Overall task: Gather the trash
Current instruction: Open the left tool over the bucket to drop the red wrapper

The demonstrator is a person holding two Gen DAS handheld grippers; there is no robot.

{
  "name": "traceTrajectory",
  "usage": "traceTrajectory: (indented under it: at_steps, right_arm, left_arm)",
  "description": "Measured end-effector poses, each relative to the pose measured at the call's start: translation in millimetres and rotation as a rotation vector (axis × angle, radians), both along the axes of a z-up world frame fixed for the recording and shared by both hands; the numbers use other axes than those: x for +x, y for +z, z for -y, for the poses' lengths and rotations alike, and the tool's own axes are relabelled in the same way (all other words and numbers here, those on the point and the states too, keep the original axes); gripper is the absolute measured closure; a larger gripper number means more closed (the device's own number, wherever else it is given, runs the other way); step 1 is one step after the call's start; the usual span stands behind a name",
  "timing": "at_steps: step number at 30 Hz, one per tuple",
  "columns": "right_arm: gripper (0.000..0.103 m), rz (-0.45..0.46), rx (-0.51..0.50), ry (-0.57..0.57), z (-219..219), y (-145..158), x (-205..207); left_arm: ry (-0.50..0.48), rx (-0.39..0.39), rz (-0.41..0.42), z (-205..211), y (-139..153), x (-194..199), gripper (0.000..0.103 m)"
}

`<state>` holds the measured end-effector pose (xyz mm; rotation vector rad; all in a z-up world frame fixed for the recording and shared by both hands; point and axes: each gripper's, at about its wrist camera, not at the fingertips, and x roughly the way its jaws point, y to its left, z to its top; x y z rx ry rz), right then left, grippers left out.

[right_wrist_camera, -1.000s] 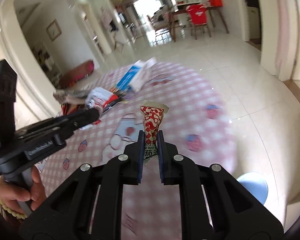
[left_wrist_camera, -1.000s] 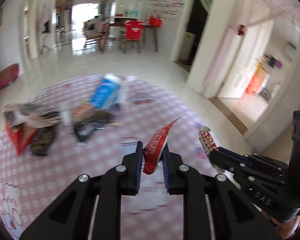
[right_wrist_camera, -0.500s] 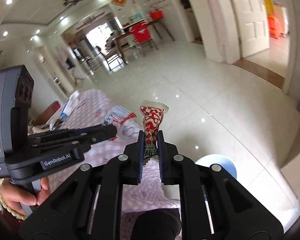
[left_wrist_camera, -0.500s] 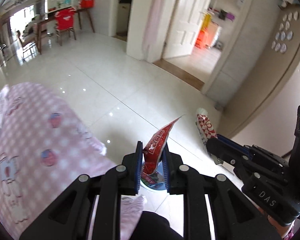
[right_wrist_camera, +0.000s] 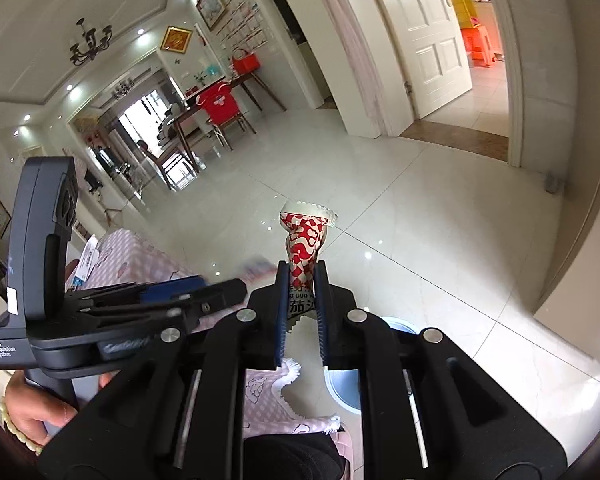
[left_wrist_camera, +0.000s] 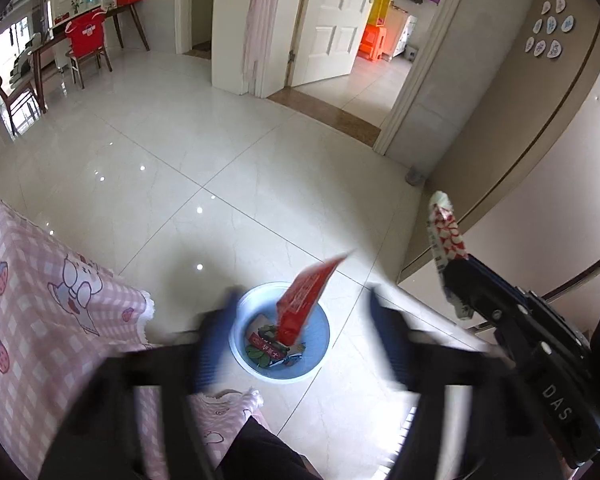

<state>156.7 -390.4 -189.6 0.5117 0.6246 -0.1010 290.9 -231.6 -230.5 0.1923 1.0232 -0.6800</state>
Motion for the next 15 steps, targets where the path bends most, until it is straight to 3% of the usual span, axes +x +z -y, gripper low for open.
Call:
traceTrajectory:
  at_steps: [15]
  right_arm:
    - [0.09,-0.019,0.01,0.029,-6.1,-2.0,5.0]
  left_arm:
    - [0.064,0.0,0.025,-35.1,11.5,-1.4,0.021]
